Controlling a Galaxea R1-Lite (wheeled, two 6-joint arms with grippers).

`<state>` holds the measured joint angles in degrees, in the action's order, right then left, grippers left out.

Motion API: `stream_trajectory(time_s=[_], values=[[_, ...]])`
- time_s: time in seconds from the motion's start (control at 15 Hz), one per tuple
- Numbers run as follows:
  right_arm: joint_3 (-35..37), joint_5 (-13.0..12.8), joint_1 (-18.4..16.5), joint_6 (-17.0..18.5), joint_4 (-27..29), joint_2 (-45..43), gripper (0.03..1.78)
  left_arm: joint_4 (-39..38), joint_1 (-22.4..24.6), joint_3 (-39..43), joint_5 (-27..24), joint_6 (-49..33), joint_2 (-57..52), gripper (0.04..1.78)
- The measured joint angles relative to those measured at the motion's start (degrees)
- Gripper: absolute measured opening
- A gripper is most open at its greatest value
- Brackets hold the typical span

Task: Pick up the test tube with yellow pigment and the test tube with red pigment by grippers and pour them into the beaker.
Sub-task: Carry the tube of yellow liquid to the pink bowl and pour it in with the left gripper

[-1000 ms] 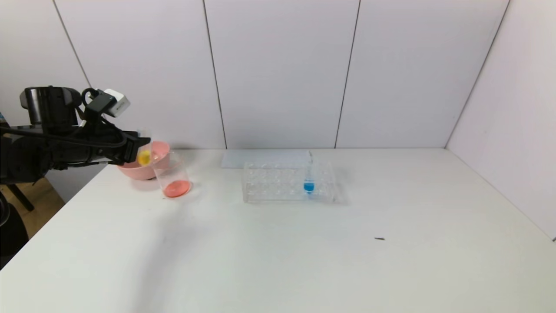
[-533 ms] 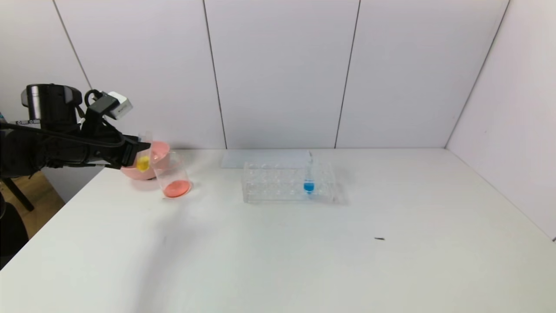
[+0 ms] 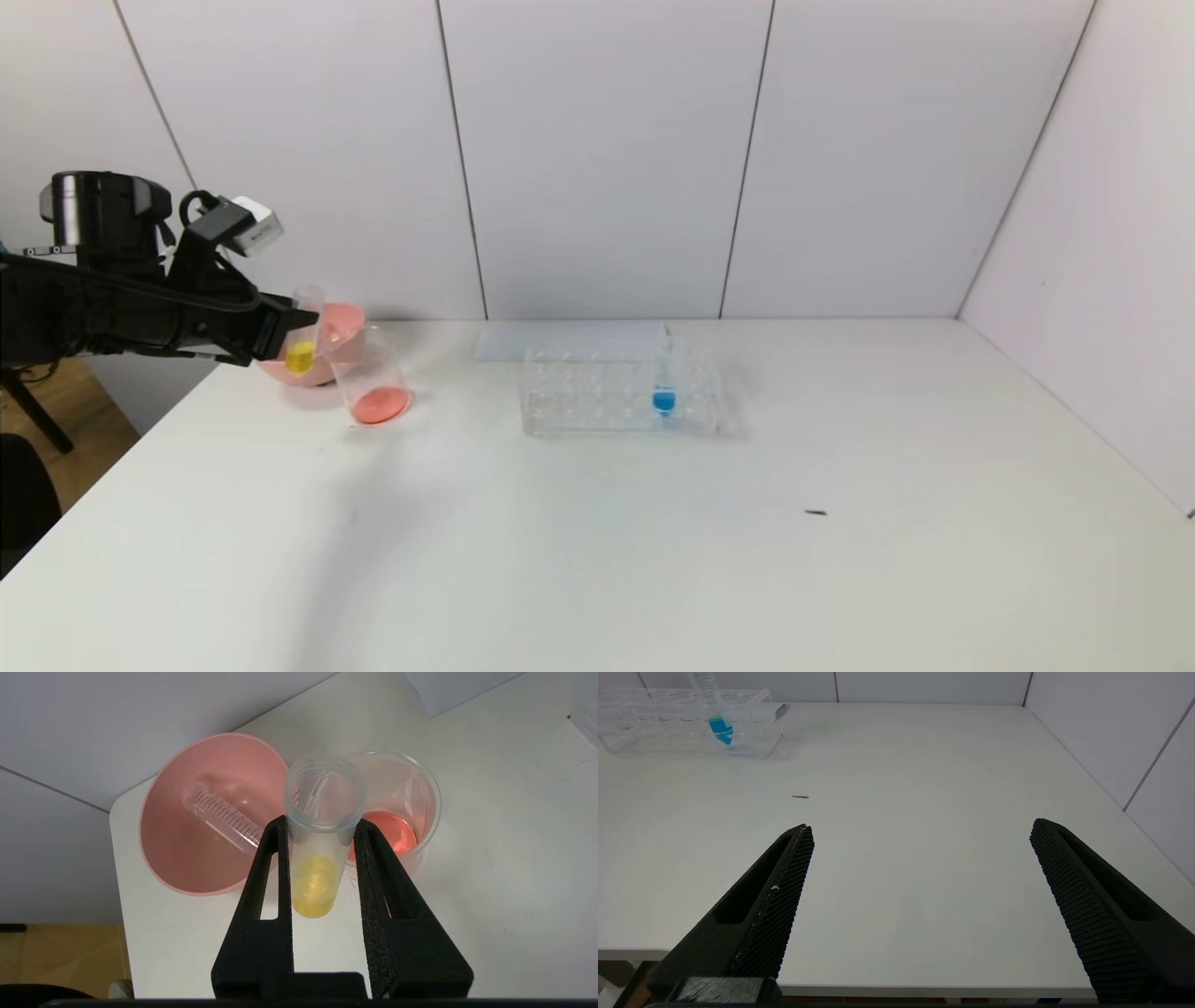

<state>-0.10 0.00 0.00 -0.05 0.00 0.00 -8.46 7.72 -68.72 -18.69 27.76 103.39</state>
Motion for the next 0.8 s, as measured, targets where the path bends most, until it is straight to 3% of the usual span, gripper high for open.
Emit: stream_trajectory(time_s=[0.8], values=[[0.0, 0.0, 0.0, -0.02, 0.0, 0.0, 1.7, 7.67, 3.11, -4.46, -0.83, 12.34, 1.35, 0.44]])
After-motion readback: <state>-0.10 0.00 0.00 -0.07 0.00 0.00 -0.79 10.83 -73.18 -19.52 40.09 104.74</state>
